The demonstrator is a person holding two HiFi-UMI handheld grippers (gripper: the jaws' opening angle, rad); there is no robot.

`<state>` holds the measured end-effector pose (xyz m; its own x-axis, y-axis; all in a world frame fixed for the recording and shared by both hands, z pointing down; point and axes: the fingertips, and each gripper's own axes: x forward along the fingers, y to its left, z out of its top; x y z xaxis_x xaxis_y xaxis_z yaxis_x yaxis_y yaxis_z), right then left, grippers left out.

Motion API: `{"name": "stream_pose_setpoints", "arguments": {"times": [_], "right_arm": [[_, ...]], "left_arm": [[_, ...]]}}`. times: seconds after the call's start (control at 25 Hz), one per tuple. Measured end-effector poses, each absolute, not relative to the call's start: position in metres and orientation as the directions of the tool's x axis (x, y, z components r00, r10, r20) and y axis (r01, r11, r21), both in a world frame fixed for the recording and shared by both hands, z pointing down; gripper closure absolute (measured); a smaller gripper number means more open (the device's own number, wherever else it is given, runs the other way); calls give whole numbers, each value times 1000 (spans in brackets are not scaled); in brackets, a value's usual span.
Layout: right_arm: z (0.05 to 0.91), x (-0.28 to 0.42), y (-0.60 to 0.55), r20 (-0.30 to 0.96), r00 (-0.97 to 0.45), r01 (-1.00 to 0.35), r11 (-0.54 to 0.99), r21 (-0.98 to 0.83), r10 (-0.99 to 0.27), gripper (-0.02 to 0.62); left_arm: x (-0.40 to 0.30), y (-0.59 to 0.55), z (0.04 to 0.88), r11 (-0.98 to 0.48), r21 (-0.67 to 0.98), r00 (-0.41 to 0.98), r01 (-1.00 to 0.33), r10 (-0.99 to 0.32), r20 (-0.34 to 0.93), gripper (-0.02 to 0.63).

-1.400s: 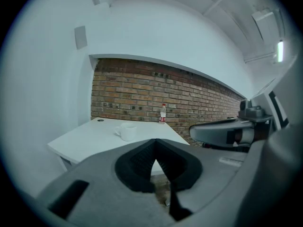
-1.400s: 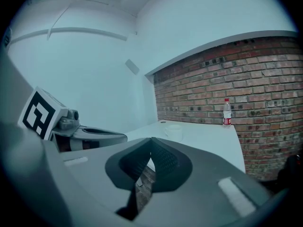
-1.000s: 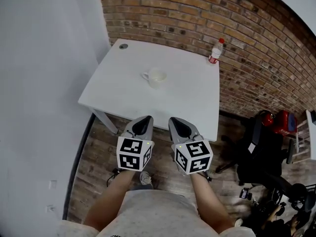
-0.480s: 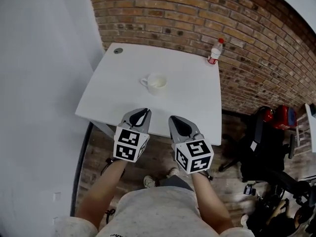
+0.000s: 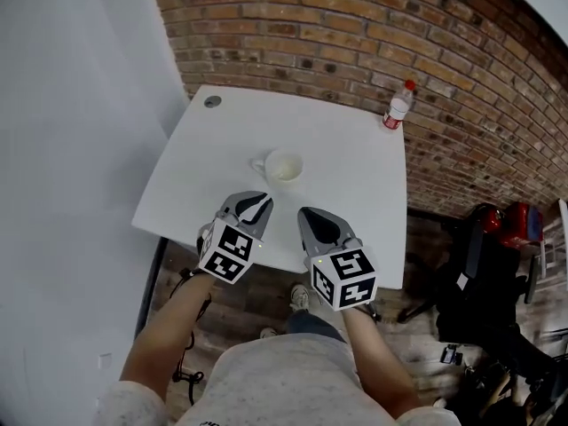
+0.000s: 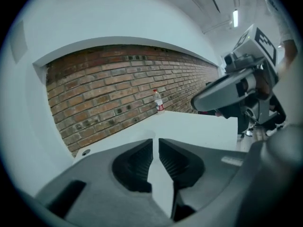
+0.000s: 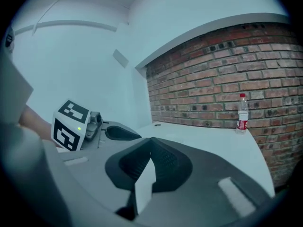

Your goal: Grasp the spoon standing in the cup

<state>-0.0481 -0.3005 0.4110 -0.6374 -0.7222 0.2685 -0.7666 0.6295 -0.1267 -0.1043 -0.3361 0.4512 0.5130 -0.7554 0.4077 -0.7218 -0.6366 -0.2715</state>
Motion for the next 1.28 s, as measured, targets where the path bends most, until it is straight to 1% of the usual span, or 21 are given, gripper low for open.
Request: {"name": "stream_pose_setpoints", "arguments": {"times": [0.32, 0.48, 0.84, 0.92, 1.0, 1.08, 1.2, 1.28], "right_arm": [[421, -56, -349, 292, -663, -742, 659, -125, -690, 591], [427, -56, -366, 304, -662, -741, 659, -127, -685, 591], [435, -53, -393, 324, -651, -751, 646, -139, -687, 591], [434, -53, -397, 326, -649, -752, 644, -139, -688, 591], [435, -51, -401, 328, -644, -757, 638, -141, -691, 591], [436, -49, -404, 330, -638, -762, 631, -146, -696, 591], [437, -49, -406, 333, -636, -765, 627, -150, -696, 591], [438, -49, -405, 335, -637, -763, 628, -150, -694, 591]], "left_arm": [[-108, -388, 480, -708, -418, 506, -569, -702, 501, 555], [-107, -402, 492, -750, -476, 513, -460, -662, 547, 535], [-100, -418, 506, -801, -530, 513, -279, -591, 622, 532], [-99, -421, 508, -806, -534, 511, -255, -581, 634, 539], [-99, -422, 509, -813, -534, 514, -232, -568, 643, 563], [-98, -422, 509, -819, -532, 516, -216, -558, 649, 569], [-99, -422, 508, -821, -534, 514, -204, -554, 655, 597], [-98, -422, 508, -820, -535, 514, -205, -555, 654, 598]]}}
